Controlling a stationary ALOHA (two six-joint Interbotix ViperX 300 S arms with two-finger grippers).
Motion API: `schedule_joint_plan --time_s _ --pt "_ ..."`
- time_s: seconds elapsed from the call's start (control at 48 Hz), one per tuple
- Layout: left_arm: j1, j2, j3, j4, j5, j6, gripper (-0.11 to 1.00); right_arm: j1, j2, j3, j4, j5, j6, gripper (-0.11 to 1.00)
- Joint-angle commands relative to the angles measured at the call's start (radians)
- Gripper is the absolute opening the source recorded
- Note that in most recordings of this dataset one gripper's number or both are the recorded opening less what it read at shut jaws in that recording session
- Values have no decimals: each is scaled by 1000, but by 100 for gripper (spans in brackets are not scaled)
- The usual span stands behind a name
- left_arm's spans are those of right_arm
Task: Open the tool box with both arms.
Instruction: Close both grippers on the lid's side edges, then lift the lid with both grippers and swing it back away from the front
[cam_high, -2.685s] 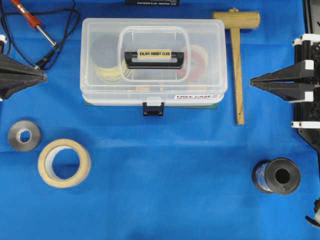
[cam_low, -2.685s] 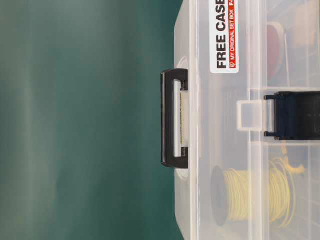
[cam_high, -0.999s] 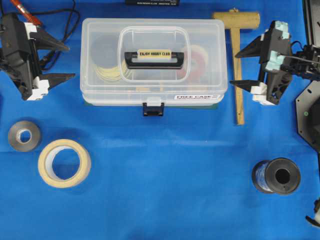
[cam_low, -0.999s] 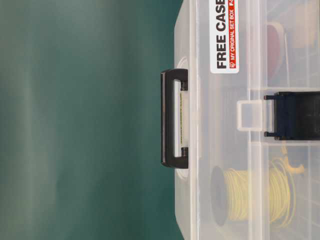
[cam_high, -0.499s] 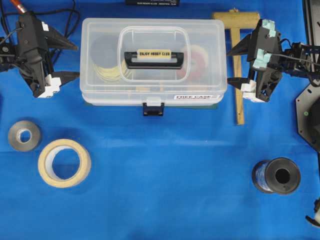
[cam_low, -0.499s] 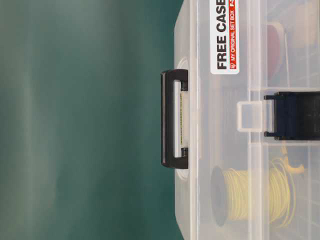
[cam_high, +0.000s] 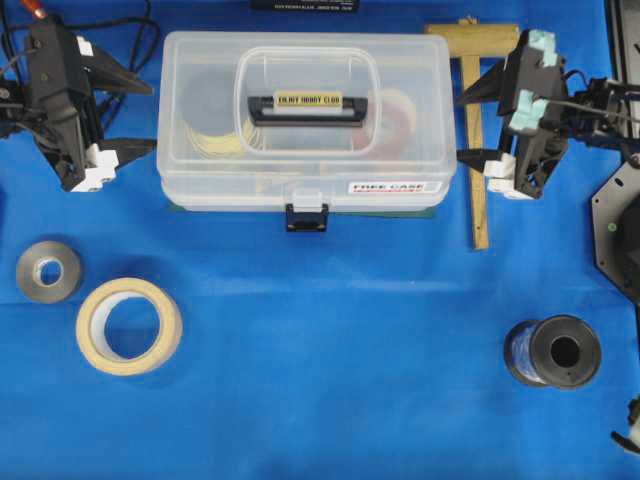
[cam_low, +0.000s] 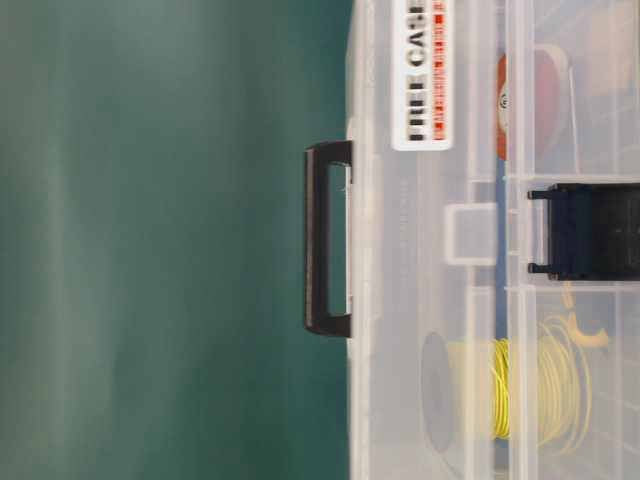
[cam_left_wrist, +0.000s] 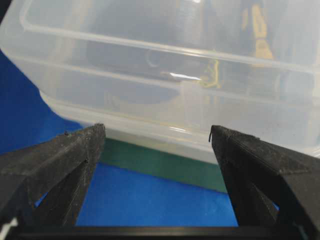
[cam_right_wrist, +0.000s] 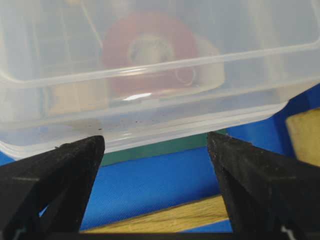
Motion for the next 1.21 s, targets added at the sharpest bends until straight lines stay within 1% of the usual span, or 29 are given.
schedule_joint_plan --time_s 0.0,0.291,0.604,0.853,1.186 --pt "-6 -35 -52 -3 0 0 90 6 -41 -67 3 -3 5 83" --pt "14 -74 -51 -3 0 2 90 6 -132 -66 3 2 2 83" --pt "38 -77 -66 -3 -6 2 90 0 -138 -74 2 -5 2 83" --pt "49 -92 -91 -3 -5 2 90 -41 -143 -86 2 -8 3 83" --pt "109 -127 -110 -3 -2 0 90 -104 -143 -106 2 -20 3 83"
